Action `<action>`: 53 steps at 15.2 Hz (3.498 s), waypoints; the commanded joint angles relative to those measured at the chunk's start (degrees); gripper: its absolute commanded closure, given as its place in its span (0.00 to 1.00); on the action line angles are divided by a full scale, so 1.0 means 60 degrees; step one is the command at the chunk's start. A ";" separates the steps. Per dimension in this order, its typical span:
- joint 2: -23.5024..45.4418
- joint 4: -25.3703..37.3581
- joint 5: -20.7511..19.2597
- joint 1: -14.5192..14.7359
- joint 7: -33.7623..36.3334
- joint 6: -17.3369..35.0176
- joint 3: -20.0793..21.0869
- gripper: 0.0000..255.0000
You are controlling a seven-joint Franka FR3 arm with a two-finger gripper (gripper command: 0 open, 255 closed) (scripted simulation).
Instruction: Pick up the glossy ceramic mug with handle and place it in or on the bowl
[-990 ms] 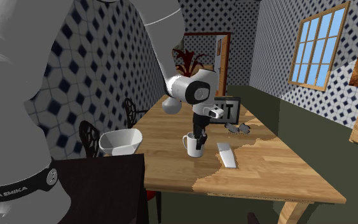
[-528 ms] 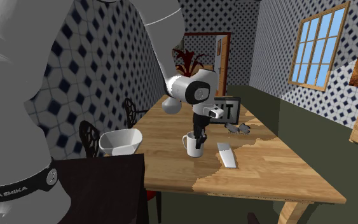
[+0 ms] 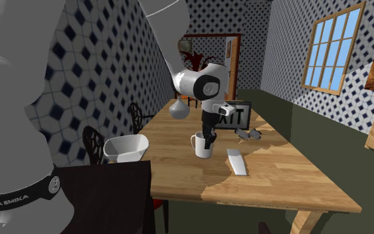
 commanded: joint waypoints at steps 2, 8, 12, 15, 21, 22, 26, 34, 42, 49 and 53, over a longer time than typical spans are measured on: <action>-0.0330 -0.0030 0.0092 -0.0056 -0.0035 -0.0297 0.0075 1.00; -0.0951 -0.0033 0.0275 -0.0158 -0.0111 -0.0903 0.0201 1.00; -0.1341 0.0007 0.0396 -0.0216 -0.0160 -0.1323 0.0271 1.00; -0.1620 0.0059 0.0482 -0.0254 -0.0195 -0.1647 0.0315 1.00; -0.2140 0.0219 0.0643 -0.0318 -0.0256 -0.2311 0.0384 1.00; -0.2222 0.0253 0.0668 -0.0327 -0.0266 -0.2424 0.0394 1.00; -0.3099 -0.0788 0.0978 -0.0179 -0.0044 -0.2202 0.0639 1.00; -0.5202 -0.3175 0.2043 0.0470 0.0586 -0.1722 0.1379 1.00; -0.7183 -0.4904 0.3426 0.1598 0.1427 -0.1724 0.2213 1.00; -0.8666 -0.5828 0.4655 0.2918 0.2560 -0.2026 0.3057 1.00; -0.9254 -0.6065 0.5221 0.3620 0.3291 -0.2222 0.3551 1.00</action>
